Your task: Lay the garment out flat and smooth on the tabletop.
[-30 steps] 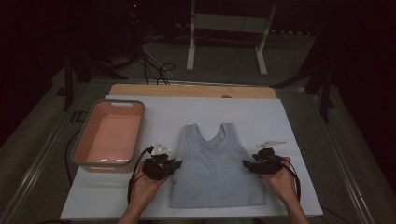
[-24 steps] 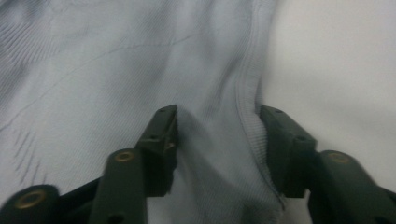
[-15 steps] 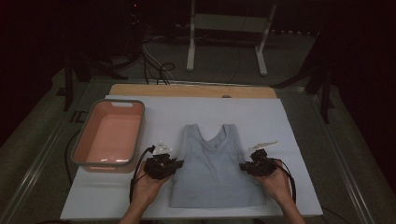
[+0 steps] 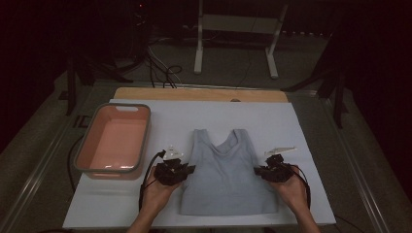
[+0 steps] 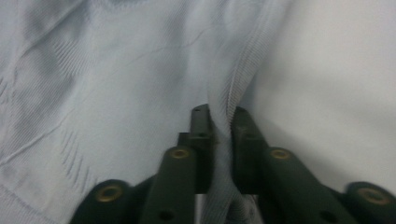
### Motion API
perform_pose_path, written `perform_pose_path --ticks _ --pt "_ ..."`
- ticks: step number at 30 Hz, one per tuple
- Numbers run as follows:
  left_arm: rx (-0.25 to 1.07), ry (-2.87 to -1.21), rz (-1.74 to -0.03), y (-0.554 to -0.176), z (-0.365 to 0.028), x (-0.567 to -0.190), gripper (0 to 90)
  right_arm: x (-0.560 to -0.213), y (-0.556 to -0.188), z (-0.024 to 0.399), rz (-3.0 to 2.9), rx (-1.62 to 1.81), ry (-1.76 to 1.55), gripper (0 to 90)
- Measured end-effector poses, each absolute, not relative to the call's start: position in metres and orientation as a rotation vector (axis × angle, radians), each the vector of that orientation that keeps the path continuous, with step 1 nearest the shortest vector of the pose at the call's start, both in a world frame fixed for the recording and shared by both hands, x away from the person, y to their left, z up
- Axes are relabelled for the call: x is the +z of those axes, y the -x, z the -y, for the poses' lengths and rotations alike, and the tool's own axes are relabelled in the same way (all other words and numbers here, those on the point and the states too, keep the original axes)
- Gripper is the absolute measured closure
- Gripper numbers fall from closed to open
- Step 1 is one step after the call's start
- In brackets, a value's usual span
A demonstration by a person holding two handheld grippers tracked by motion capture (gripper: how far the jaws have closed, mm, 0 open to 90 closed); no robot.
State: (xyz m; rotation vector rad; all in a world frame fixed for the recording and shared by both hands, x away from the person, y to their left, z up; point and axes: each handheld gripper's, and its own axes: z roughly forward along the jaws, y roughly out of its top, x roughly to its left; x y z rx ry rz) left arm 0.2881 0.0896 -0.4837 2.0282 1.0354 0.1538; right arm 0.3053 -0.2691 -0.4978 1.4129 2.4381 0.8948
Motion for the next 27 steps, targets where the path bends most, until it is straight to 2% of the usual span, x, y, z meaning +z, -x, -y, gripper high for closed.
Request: perform_pose_path --ticks 3,6,16,18,19,24,27 --pt "0.151 -2.025 -1.04 -0.288 -0.09 -0.484 81.3 -0.498 -0.307 0.272 -2.375 0.88 -1.424 59.4" --pt "0.151 -2.025 -1.045 -0.288 -0.09 -0.485 81.3 -0.502 -0.31 0.271 -2.374 0.84 -1.441 49.9" --pt "0.152 -2.024 -1.045 -0.288 -0.09 -0.485 81.3 -0.507 -0.313 0.269 -2.389 0.826 -1.48 48.0" --pt "0.153 -2.023 -1.045 -0.288 -0.091 -0.485 81.2 -0.508 -0.314 0.268 -2.368 0.815 -1.479 43.3" --pt "0.154 -2.023 -1.046 -0.288 -0.091 -0.486 81.2 -0.508 -0.315 0.268 -2.369 0.818 -1.486 44.1" --pt "0.152 -2.023 -1.046 -0.289 -0.09 -0.486 81.2 -0.507 -0.315 0.268 -2.458 0.891 -1.515 74.3" --pt "0.153 -2.019 -1.046 -0.289 -0.089 -0.486 81.3 -0.506 -0.315 0.268 -2.467 0.904 -1.524 81.1"
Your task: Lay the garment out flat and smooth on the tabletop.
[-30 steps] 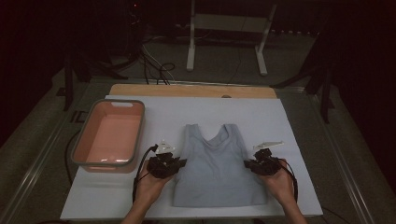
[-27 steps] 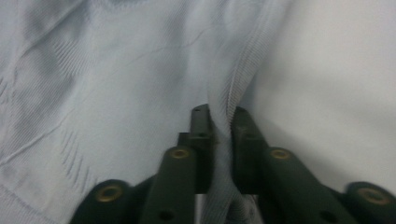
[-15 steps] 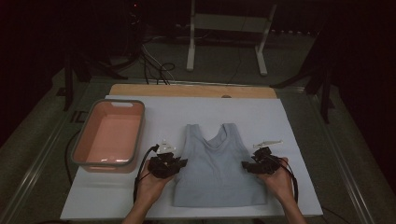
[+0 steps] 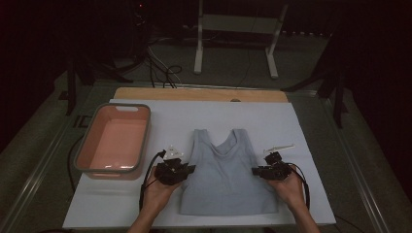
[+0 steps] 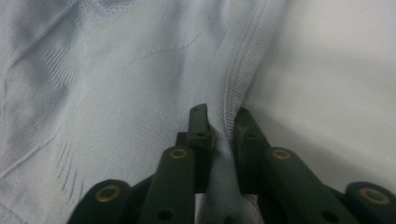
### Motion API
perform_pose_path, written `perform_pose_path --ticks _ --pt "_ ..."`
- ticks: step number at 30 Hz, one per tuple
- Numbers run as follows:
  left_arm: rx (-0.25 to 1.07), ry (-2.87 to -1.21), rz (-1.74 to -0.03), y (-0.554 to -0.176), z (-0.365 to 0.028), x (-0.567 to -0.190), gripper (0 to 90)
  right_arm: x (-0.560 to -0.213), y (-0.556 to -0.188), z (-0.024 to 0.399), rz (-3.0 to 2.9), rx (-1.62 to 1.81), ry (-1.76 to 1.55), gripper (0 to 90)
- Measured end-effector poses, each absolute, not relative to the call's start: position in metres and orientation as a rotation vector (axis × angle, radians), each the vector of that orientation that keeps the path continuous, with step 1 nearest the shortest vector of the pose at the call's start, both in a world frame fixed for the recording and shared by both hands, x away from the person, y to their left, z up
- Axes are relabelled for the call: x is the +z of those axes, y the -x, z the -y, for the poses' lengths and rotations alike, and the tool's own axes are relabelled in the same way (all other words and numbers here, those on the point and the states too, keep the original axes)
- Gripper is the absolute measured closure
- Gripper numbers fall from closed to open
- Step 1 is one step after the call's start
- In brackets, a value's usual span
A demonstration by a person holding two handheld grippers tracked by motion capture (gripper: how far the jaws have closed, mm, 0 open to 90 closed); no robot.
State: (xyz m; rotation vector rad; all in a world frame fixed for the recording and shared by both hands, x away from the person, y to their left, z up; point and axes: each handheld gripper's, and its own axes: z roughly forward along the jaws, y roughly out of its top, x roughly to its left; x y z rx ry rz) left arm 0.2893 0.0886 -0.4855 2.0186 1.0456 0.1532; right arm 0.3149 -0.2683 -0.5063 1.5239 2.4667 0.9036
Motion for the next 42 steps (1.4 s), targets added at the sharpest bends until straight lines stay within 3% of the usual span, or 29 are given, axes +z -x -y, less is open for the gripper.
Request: perform_pose_path --ticks 21,42 --pt "0.192 -2.041 -0.991 -0.317 -0.04 -0.483 81.5 -0.495 -0.309 0.307 -2.214 0.823 -1.553 82.7" --pt "0.228 -1.985 -1.115 -0.325 -0.088 -0.483 81.6 -0.498 -0.324 0.264 -2.261 0.882 -1.484 82.4"
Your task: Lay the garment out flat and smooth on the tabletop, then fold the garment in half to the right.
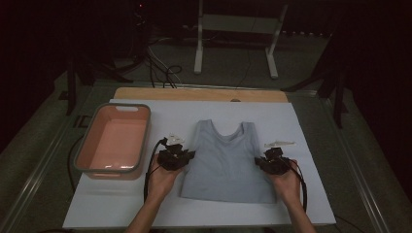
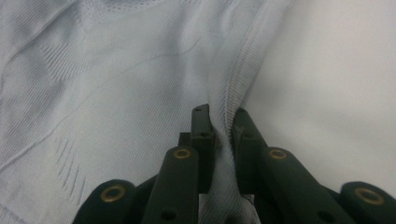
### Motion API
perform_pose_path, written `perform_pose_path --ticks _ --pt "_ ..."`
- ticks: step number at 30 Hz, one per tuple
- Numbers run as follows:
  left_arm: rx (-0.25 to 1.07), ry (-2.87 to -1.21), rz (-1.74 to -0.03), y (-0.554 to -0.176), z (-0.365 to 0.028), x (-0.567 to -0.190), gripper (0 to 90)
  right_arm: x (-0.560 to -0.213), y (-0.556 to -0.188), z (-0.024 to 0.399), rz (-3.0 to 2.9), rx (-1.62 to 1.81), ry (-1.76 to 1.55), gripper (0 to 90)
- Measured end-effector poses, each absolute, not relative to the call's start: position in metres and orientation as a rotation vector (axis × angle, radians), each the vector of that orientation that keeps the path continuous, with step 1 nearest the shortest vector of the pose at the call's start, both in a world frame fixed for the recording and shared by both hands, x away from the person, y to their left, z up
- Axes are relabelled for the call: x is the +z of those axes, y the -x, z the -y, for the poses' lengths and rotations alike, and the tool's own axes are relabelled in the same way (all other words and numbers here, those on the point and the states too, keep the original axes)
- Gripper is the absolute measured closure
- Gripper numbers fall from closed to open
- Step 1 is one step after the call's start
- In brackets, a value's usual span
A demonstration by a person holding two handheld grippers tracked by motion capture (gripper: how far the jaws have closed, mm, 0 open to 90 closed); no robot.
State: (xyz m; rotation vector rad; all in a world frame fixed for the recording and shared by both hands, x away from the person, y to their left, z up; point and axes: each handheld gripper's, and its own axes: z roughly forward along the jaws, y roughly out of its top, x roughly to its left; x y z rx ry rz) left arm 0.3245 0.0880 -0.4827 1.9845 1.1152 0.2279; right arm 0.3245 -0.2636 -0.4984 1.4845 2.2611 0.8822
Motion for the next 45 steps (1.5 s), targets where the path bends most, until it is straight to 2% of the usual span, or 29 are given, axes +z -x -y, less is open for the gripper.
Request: perform_pose_path --ticks 8,12,18,23,38,40,42,43,44,45 --pt "0.226 -1.976 -1.111 -0.318 -0.094 -0.485 78.3 -0.497 -0.326 0.257 -2.267 0.891 -1.455 82.3" --pt "0.224 -1.942 -1.106 -0.316 -0.093 -0.483 57.5 -0.497 -0.326 0.259 -2.266 0.89 -1.449 82.2" --pt "0.263 -1.918 -1.077 -0.309 -0.091 -0.478 33.6 -0.496 -0.324 0.258 -2.26 0.894 -1.444 82.1" --pt "0.289 -1.909 -1.089 -0.304 -0.09 -0.475 20.8 -0.496 -0.324 0.258 -2.26 0.898 -1.441 82.0" --pt "0.23 -1.914 -1.111 -0.289 -0.093 -0.485 19.4 -0.496 -0.322 0.259 -2.251 0.907 -1.444 80.2" --pt "0.228 -1.917 -1.111 -0.287 -0.093 -0.486 20.2 -0.496 -0.321 0.259 -2.249 0.906 -1.439 73.2" --pt "0.226 -1.921 -1.107 -0.285 -0.094 -0.487 20.4 -0.495 -0.321 0.259 -2.244 0.914 -1.434 60.5" --pt "0.226 -1.921 -1.107 -0.285 -0.094 -0.487 20.7 -0.495 -0.321 0.259 -2.244 0.914 -1.434 60.5" --pt "0.225 -1.927 -1.105 -0.283 -0.093 -0.488 20.7 -0.494 -0.32 0.259 -2.243 0.916 -1.433 54.0" --pt "0.227 -1.93 -1.104 -0.283 -0.094 -0.488 20.9 -0.491 -0.318 0.258 -2.227 0.915 -1.43 41.2"
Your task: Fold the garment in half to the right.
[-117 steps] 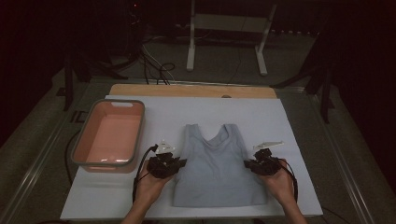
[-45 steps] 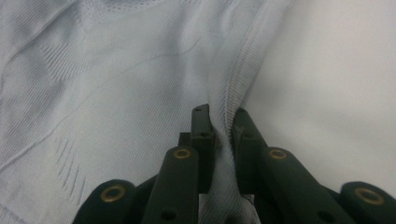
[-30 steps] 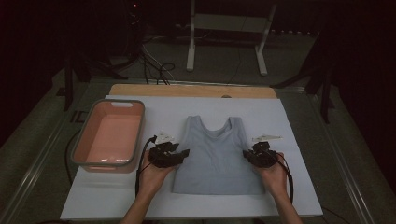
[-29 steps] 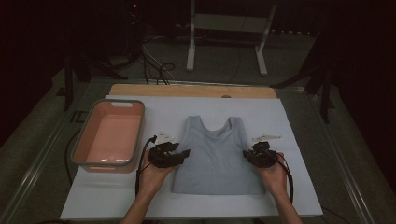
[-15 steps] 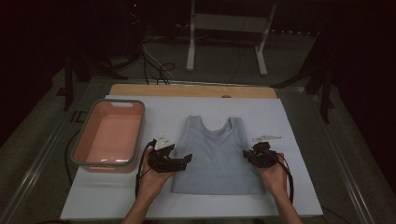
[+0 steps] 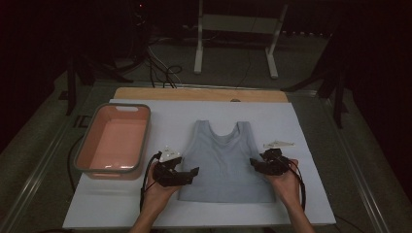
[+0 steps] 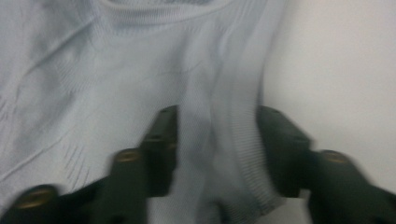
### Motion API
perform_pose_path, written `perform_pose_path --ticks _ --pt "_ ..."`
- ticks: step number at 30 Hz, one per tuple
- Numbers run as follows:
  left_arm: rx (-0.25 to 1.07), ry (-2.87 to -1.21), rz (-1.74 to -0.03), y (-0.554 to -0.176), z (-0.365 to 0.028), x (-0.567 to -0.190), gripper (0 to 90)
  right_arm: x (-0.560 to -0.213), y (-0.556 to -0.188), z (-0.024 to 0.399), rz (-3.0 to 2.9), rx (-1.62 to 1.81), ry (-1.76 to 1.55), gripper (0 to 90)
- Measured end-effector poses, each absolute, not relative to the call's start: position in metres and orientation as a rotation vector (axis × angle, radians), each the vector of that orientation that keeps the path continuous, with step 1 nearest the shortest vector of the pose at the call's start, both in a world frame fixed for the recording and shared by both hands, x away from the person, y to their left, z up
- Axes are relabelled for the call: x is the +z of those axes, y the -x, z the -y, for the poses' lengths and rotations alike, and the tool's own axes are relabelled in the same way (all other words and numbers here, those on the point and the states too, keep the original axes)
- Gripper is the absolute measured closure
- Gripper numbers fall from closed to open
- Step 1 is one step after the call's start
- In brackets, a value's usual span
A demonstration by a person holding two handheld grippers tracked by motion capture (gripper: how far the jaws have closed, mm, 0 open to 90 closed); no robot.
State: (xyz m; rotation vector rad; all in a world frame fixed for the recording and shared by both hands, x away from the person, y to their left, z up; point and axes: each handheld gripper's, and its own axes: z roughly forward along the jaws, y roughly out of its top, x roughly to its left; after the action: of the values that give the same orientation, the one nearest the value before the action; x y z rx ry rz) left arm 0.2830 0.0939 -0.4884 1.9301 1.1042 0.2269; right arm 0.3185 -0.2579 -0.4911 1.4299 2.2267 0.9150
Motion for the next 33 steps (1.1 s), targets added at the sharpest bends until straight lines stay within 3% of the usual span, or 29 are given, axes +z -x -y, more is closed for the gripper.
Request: perform_pose_path --ticks 3,6,13,21,26,33 --pt "0.223 -1.93 -1.113 -0.282 -0.095 -0.49 21.2 -0.485 -0.314 0.255 -2.2 0.918 -1.407 31.2" --pt "0.219 -1.933 -1.113 -0.28 -0.097 -0.49 21.6 -0.478 -0.307 0.252 -2.169 0.945 -1.381 26.8" --pt "0.202 -1.939 -1.133 -0.276 -0.105 -0.495 24.1 -0.464 -0.291 0.236 -2.193 1.018 -1.258 26.2" --pt "0.15 -1.944 -1.138 -0.284 -0.1 -0.502 34.3 -0.466 -0.287 0.221 -2.238 1.028 -1.189 26.4" --pt "0.104 -1.909 -1.172 -0.295 -0.098 -0.507 45.8 -0.467 -0.285 0.219 -2.243 1.03 -1.181 26.7" --pt "0.052 -1.884 -1.18 -0.298 -0.101 -0.506 80.2 -0.47 -0.284 0.214 -2.265 1.057 -1.162 27.3"
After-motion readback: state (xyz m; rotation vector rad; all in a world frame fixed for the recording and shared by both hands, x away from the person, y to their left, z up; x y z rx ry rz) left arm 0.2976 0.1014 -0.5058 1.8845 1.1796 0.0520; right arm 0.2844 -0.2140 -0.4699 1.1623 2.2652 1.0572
